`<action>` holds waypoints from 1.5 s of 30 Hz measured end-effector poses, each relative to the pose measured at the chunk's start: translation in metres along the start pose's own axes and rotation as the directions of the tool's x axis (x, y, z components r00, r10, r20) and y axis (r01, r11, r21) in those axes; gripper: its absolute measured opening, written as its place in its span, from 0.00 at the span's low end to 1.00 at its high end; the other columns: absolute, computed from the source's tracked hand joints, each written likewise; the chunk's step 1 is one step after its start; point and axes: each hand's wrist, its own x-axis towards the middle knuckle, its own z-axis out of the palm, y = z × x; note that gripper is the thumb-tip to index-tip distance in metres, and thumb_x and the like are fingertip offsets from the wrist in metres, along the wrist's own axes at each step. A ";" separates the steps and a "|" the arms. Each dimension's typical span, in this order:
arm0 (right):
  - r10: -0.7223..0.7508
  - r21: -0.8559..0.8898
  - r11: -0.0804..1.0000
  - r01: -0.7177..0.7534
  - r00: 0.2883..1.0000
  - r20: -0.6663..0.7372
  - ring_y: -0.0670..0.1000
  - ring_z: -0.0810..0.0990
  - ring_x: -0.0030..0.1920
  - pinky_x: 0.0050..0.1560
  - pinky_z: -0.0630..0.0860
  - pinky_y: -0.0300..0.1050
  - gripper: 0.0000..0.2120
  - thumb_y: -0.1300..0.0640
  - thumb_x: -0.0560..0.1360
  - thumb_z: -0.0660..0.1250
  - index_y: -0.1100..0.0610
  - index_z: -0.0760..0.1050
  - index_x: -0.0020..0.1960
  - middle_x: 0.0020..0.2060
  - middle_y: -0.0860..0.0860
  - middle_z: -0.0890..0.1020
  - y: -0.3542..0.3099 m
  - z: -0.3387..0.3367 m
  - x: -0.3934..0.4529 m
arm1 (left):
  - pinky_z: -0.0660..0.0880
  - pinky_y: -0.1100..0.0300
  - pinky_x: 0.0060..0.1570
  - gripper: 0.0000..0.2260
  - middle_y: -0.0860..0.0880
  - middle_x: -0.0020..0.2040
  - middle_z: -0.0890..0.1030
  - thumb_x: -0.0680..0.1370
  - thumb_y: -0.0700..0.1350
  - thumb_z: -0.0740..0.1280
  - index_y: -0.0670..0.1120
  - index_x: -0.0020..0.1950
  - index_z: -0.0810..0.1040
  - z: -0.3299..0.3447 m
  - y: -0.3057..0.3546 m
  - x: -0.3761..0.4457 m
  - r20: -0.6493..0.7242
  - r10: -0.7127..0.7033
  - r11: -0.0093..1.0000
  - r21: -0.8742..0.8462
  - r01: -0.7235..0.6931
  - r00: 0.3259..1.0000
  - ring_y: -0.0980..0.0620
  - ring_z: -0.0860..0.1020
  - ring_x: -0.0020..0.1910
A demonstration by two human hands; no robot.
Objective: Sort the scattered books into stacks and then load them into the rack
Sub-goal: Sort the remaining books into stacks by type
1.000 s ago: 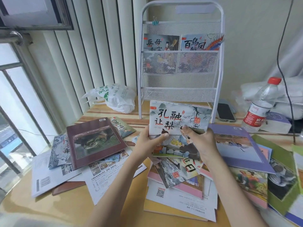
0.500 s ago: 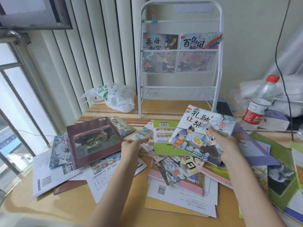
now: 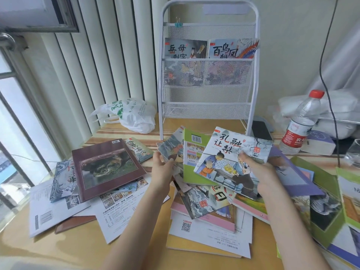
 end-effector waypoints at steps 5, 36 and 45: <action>-0.006 -0.032 0.999 0.006 1.000 -0.003 0.54 0.75 0.57 0.54 0.67 0.48 0.33 0.41 0.60 0.78 0.58 0.77 0.59 0.56 0.53 0.80 0.002 0.001 0.003 | 0.75 0.59 0.35 0.10 0.44 0.50 0.79 0.78 0.35 0.60 0.47 0.56 0.70 -0.015 0.015 0.000 -0.152 0.250 0.968 0.046 -0.245 0.956 0.52 0.78 0.37; -0.449 0.229 0.878 0.419 0.889 0.093 0.35 0.77 0.48 0.43 0.71 0.28 0.12 0.58 0.72 0.71 0.48 0.74 0.53 0.49 0.39 0.79 -0.030 0.030 -0.023 | 0.60 0.53 0.72 0.36 0.47 0.72 0.63 0.73 0.50 0.72 0.49 0.75 0.56 0.007 0.038 -0.035 -0.026 0.477 0.852 0.260 -0.455 0.878 0.51 0.62 0.71; -0.445 0.198 0.894 0.402 0.845 0.296 0.31 0.78 0.38 0.40 0.72 0.26 0.43 0.24 0.40 0.72 0.47 0.73 0.47 0.42 0.39 0.80 -0.028 0.044 -0.019 | 0.76 0.67 0.45 0.21 0.51 0.51 0.83 0.69 0.40 0.75 0.55 0.57 0.72 -0.003 0.043 -0.005 0.288 0.435 0.870 0.111 -0.481 0.853 0.58 0.82 0.48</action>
